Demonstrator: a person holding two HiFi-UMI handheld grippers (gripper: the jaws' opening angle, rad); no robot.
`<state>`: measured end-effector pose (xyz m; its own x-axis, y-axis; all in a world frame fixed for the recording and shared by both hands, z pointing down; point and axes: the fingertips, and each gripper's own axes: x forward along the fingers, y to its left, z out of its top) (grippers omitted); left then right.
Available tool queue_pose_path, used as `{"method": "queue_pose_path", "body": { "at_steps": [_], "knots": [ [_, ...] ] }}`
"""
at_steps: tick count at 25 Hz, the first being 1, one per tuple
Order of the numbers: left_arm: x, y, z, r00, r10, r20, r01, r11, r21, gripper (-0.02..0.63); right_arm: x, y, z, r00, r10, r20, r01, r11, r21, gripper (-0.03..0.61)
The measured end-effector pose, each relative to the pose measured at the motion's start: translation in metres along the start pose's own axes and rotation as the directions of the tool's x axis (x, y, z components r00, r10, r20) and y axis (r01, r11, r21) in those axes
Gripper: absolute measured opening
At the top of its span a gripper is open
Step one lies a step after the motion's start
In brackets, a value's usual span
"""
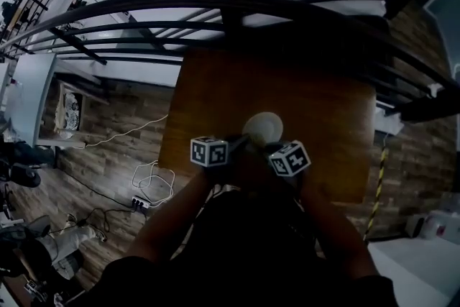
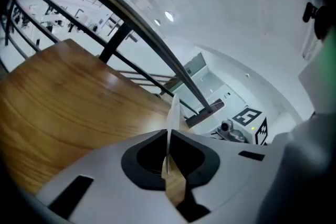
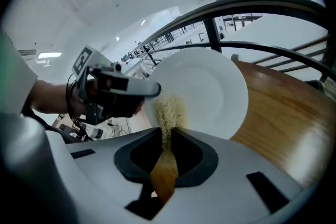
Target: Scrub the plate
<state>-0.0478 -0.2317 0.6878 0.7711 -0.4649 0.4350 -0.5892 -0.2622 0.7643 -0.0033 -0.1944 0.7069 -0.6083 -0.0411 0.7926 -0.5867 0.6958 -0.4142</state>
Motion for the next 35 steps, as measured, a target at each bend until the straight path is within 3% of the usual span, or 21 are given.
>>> {"method": "queue_pose_path", "body": {
  "at_steps": [4,9,14,18,23,29,32,35],
  "knots": [
    [-0.055,-0.004,-0.010,1.000,0.001,-0.030,0.003,0.995,0.104,0.020,-0.003,0.008,-0.005,0.996,-0.084,0.002,0.084,0.996,0.016,0.054],
    [-0.085,-0.010,-0.024,0.998,-0.037,-0.054,0.043,0.992,0.122,0.023,-0.032,0.003,0.034,0.974,-0.204,0.097,0.204,0.979,0.009,0.055],
    [-0.090,-0.028,-0.013,0.995,-0.077,-0.060,0.087,0.980,0.179,0.021,-0.038,0.070,0.079,0.972,-0.141,0.187,0.159,0.984,-0.085,0.054],
    [-0.100,-0.050,0.016,0.995,-0.094,0.015,0.088,0.969,0.231,0.015,-0.036,0.115,0.068,0.984,-0.071,0.165,0.094,0.986,-0.138,0.054],
    [-0.120,-0.061,0.045,0.994,-0.095,0.049,0.078,0.960,0.269,0.015,-0.050,0.091,0.048,0.984,-0.119,0.130,0.129,0.989,-0.069,0.054],
    [-0.115,-0.072,0.025,0.993,-0.120,0.003,0.113,0.946,0.305,0.018,-0.099,0.043,0.066,0.931,-0.289,0.222,0.287,0.957,0.043,0.055],
    [-0.107,-0.076,0.016,0.990,-0.139,-0.021,0.139,0.942,0.304,0.020,-0.106,0.060,0.090,0.926,-0.271,0.262,0.279,0.960,0.008,0.055],
    [-0.106,-0.081,0.020,0.989,-0.148,0.014,0.137,0.942,0.306,0.017,-0.096,0.094,0.099,0.944,-0.217,0.249,0.238,0.969,-0.058,0.054]
  ]
}}
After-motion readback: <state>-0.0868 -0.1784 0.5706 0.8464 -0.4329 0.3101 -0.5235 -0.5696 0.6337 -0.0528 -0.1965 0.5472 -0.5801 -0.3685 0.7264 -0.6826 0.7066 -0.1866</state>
